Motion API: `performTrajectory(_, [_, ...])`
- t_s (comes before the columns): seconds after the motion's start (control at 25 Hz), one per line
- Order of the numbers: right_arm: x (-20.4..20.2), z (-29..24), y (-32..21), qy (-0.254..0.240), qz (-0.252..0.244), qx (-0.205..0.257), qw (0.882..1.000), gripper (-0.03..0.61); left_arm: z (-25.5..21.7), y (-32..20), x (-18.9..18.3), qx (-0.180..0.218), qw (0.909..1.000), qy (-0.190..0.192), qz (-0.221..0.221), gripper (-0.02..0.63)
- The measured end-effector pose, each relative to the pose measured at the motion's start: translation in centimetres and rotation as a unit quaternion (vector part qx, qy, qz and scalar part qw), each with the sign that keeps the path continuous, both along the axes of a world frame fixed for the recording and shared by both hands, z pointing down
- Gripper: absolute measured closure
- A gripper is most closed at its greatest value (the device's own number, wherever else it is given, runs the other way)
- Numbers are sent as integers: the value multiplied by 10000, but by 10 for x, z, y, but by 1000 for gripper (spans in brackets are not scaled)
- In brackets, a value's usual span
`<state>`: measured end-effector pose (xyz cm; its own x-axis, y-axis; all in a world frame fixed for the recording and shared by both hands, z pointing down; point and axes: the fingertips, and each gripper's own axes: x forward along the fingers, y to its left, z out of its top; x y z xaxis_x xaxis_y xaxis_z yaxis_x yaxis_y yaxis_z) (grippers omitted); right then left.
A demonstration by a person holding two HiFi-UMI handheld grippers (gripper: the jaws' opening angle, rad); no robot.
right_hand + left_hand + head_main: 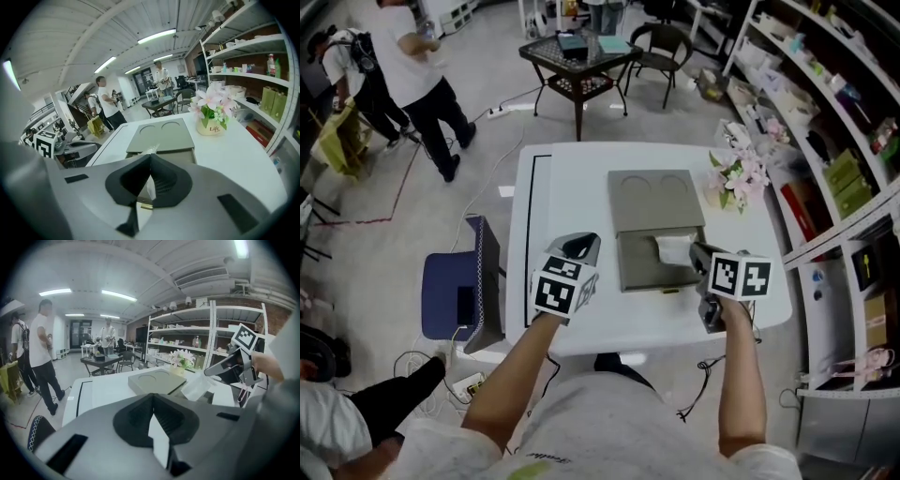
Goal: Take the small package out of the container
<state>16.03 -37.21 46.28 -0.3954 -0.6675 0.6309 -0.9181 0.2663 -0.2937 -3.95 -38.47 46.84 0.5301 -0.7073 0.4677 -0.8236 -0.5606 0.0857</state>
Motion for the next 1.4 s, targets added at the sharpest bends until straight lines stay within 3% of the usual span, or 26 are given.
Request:
performTrajectory(0.88, [-18, -75, 103, -157, 335, 1602, 9864, 573, -35, 93, -44, 410, 9988, 107, -234, 609])
performTrajectory(1.4, [-16, -82, 148, -44, 424, 1908, 9807, 573, -42, 125, -33, 542, 9984, 142, -74, 609])
